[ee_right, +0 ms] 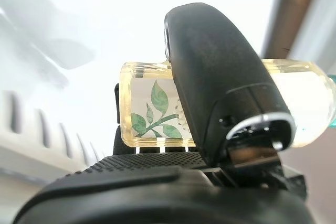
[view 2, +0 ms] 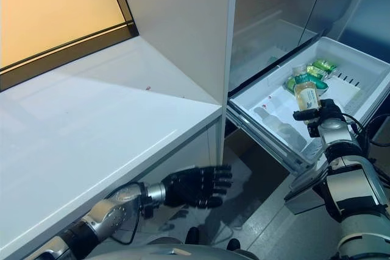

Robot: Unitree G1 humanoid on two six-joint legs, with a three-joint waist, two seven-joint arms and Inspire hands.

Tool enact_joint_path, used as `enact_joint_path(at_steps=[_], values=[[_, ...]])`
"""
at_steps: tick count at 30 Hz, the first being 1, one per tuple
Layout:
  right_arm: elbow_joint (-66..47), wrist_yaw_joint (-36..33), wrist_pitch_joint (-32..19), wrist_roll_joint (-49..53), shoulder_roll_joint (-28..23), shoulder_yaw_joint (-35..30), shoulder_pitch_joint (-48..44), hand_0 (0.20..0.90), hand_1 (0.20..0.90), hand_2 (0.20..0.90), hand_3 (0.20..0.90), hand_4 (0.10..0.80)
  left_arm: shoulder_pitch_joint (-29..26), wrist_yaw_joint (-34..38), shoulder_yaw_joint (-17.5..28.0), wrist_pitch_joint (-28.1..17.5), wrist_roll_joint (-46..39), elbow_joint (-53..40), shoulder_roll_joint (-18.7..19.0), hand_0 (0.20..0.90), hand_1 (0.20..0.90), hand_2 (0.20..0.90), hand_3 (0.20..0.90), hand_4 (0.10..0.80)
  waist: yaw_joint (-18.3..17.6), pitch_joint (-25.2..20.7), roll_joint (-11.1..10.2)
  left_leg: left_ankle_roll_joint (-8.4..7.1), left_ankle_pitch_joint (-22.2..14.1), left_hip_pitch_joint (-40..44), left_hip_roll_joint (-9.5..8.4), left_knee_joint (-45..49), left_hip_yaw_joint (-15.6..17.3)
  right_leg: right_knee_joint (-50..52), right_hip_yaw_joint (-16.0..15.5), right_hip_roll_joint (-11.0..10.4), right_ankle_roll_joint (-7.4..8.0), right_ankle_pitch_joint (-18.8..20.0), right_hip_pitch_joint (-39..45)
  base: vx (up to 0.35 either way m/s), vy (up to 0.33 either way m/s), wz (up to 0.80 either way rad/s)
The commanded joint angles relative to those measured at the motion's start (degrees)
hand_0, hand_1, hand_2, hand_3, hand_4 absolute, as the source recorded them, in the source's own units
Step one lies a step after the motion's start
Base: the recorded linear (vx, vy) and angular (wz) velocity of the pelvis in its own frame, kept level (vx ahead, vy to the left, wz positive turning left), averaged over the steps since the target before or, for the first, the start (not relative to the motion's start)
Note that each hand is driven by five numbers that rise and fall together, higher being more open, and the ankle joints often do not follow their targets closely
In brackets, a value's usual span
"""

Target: Put drinks into fridge and close the fridge

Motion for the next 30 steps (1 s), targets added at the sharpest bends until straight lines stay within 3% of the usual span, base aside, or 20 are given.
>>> enact_joint_path(at_steps=[1,6,10,16,20,21,22,23,30], values=[[0.11,1.79,-2.06,-5.66,-7.94,4.37,-15.27,0.300,0.300,0.300,0.200,0.100,-1.33,0.67,-2.18,-9.35,5.46,-0.28,-1.72,0.900,0.900,0.900,0.900,0.800,1.44,-2.41,-1.51,-1.53,-4.62,1.13,1.71,0.35,8.34,2.83,1.47,-0.23,2.64,-2.42,-0.01,-0.009,-0.029,0.13],[1.49,8.11,0.73,-9.58,-7.02,7.20,-15.39,0.300,0.300,0.300,0.200,0.100,-1.59,7.99,-2.29,-13.88,13.76,10.05,-2.32,0.900,0.900,0.900,0.900,0.800,1.60,-0.09,-1.39,-1.47,-3.96,-0.39,1.67,0.35,7.90,3.02,2.26,-0.16,2.73,-1.95,-1.73,-0.050,-0.043,0.03],[1.96,10.95,1.17,-10.87,-6.80,8.81,-15.99,0.300,0.300,0.300,0.200,0.100,-0.96,11.91,0.38,-17.39,17.75,17.26,-2.84,0.900,0.900,0.900,0.900,0.800,1.90,1.97,-1.42,-1.31,-3.64,-1.61,1.59,0.35,7.28,2.78,3.02,0.02,2.83,-1.43,-3.07,-0.077,-0.040,-0.02],[2.38,14.11,1.04,-16.45,-6.43,11.61,-16.76,0.300,0.300,0.300,0.200,0.100,-0.72,15.78,5.96,-18.85,23.32,29.23,-5.78,0.900,0.900,0.900,0.900,0.800,1.95,4.53,-1.57,-1.17,-3.14,-3.49,1.84,0.35,7.65,2.58,4.23,0.14,2.92,-0.56,-5.22,-0.077,-0.026,-0.09],[1.60,17.28,0.80,-21.87,-6.82,13.83,-16.61,0.300,0.300,0.300,0.200,0.100,-0.86,18.87,11.46,-16.15,25.73,38.81,-7.74,0.900,0.900,0.900,0.900,0.800,1.80,5.65,-1.95,-1.14,-2.98,-4.41,1.96,0.35,8.04,2.54,5.08,0.08,3.16,-0.14,-6.44,-0.044,-0.009,-0.06],[1.37,18.38,0.98,-23.32,-6.90,14.17,-16.66,0.326,0.326,0.326,0.230,0.130,-0.85,18.97,12.19,-15.58,26.18,39.92,-7.92,0.900,0.900,0.900,0.900,0.800,1.76,5.78,-2.04,-1.17,-2.94,-4.50,1.98,0.35,8.11,2.57,5.16,0.04,3.23,-0.08,-6.58,-0.024,-0.003,-0.03],[1.16,18.80,1.17,-23.78,-7.04,14.52,-16.64,0.467,0.467,0.467,0.395,0.295,-0.66,18.77,12.66,-15.59,26.36,40.46,-7.86,0.900,0.900,0.900,0.900,0.800,1.71,5.85,-2.08,-1.18,-2.91,-4.53,1.98,0.35,8.16,2.55,5.29,0.06,3.23,-0.03,-6.66,0.000,0.000,0.00],[1.08,19.35,1.24,-24.45,-7.15,14.86,-16.75,0.900,0.900,0.900,0.900,0.800,-0.43,18.55,13.18,-15.51,26.73,40.90,-7.79,0.900,0.900,0.900,0.900,0.800,1.72,5.88,-2.12,-1.18,-2.90,-4.60,1.96,0.35,8.25,2.51,5.44,0.08,3.23,0.01,-6.76,0.000,0.000,0.00],[0.35,17.71,-0.25,-20.54,-7.31,14.57,-17.80,0.900,0.900,0.900,0.900,0.800,-1.23,19.04,14.93,-15.69,27.30,40.93,-7.60,0.900,0.900,0.900,0.900,0.800,1.79,6.11,-2.07,-1.25,-2.96,-4.98,1.74,0.45,8.57,2.72,5.59,-0.11,3.32,0.01,-7.33,-0.033,0.012,-0.06]])
